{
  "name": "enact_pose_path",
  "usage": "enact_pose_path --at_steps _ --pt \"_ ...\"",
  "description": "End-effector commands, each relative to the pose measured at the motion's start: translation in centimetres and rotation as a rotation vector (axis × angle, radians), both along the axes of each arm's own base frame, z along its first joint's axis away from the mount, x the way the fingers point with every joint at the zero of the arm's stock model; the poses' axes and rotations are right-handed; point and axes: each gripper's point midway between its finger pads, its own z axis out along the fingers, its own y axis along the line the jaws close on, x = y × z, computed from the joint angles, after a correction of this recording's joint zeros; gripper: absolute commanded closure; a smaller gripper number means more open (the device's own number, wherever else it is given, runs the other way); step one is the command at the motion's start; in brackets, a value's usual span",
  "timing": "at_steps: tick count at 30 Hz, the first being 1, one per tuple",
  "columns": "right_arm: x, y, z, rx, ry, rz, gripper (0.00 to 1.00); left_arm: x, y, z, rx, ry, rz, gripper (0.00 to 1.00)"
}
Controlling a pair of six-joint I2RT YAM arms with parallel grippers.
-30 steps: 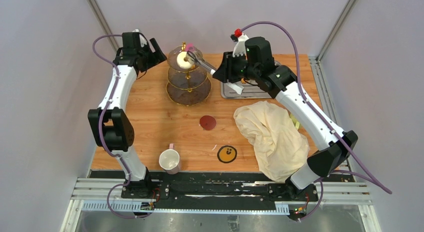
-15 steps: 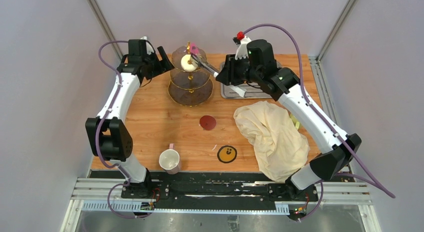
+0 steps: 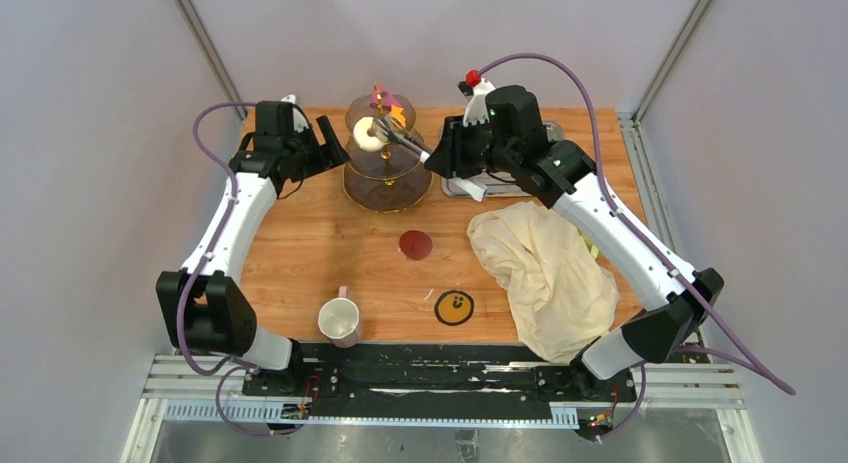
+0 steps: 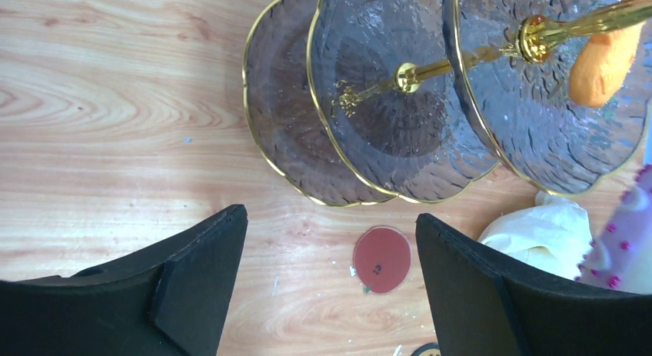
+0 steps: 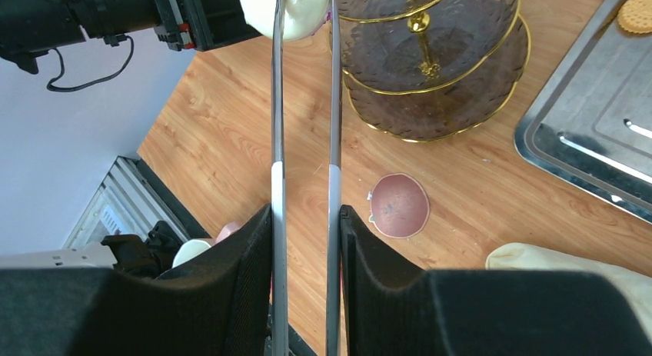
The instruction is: Serve the afternoon tea
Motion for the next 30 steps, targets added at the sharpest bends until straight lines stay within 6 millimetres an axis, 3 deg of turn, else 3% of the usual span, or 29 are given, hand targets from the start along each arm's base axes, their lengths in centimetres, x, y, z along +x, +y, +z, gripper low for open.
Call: enact_pose_path --at_steps 1,10,17,30 --pt "-0.1 1.1 1.5 0.054 -0.020 -0.012 0.99 -1.5 1.2 2.9 0.065 -0.072 0.024 0.15" --pt "1.6 2.0 1.0 0.069 -0.025 -0.061 0.99 -3.2 3.3 5.6 0.124 -0.138 0.097 0.13" --pt "2.8 2.9 -0.6 0.084 0.005 -0.100 0.99 -3.7 3.5 5.6 0.128 -0.137 0.099 0.13" --pt "4.3 1.9 -1.8 0.123 0.006 -0.244 0.99 -3.8 3.6 5.3 0.132 -0.135 0.095 0.13"
